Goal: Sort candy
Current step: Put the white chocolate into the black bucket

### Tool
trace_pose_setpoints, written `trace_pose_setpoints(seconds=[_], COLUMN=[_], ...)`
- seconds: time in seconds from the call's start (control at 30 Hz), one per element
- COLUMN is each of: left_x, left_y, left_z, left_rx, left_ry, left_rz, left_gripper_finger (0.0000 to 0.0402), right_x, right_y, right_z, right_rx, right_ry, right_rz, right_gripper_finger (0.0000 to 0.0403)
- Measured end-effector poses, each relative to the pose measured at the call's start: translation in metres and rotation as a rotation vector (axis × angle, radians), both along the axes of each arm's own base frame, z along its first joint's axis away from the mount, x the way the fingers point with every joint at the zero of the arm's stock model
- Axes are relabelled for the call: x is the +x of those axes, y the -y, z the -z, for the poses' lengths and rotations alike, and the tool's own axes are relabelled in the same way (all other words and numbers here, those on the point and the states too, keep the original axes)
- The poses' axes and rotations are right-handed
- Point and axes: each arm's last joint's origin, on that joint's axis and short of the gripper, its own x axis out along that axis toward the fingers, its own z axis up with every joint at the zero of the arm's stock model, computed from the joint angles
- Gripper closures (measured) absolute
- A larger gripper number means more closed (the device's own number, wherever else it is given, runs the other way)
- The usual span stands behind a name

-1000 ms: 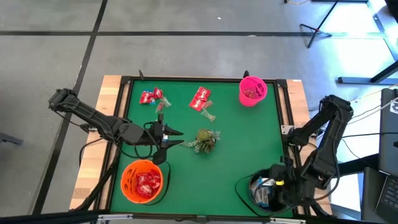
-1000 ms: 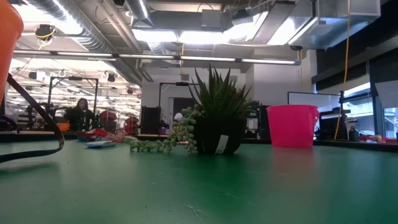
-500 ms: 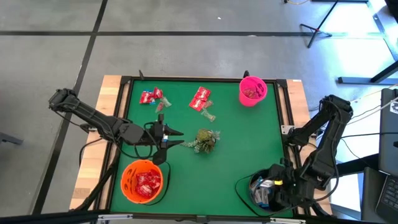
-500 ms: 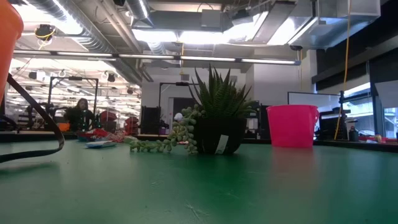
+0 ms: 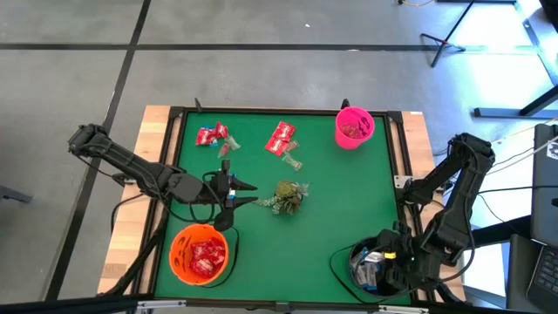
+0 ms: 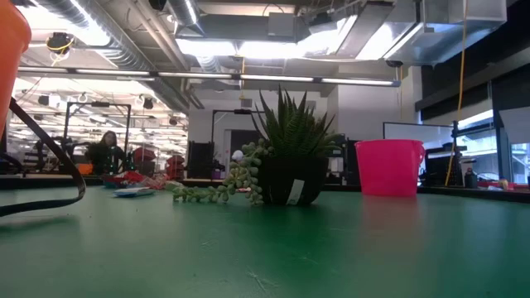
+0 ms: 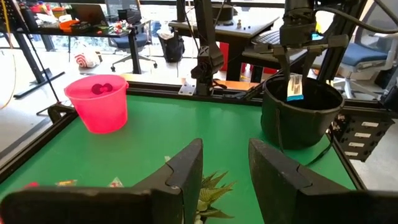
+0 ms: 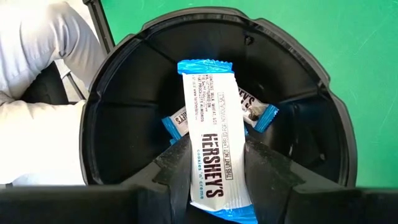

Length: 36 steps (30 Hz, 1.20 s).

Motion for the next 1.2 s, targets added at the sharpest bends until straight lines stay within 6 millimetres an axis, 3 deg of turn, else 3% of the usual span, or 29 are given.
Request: trace_pose_setpoints(seconds=[0.23, 0.53, 0.67, 0.83, 0.97, 1.2], left_x=[0.0, 0.0, 0.0, 0.0, 0.0, 0.002], left_y=[0.0, 0.0, 0.0, 0.0, 0.0, -0.011], left_z=[0.0, 0.0, 0.0, 0.0, 0.0, 0.005], left_rx=[0.003, 0.004, 0.004, 0.007, 0.007, 0.0], left_ry=[-0.001, -0.001, -0.001, -0.001, -0.001, -0.043], left_rz=[0.001, 0.001, 0.001, 0.0, -0.002, -0.056], left_gripper_finger=[0.0282, 0.0282, 0.0282, 0.0282, 0.0282, 0.0282], right_x=[0.0, 0.009, 0.022, 0.045, 0.065, 0.096], right_y=[0.0, 0.003, 0.009, 0.021, 0.035, 0.064], right_z=[0.0, -0.001, -0.012, -0.036, -0.053, -0.058], right_rx=[0.011, 0.009, 0.006, -0.037, -0.178, -0.459], right_ry=[-0.002, 0.029, 0.071, 0.193, 0.356, 0.471], right_rz=[0.02, 0.051, 0.034, -0.004, -0.039, -0.034], right_gripper_finger=[0.0251, 0.0137, 0.0108, 0.0107, 0.0117, 0.0126])
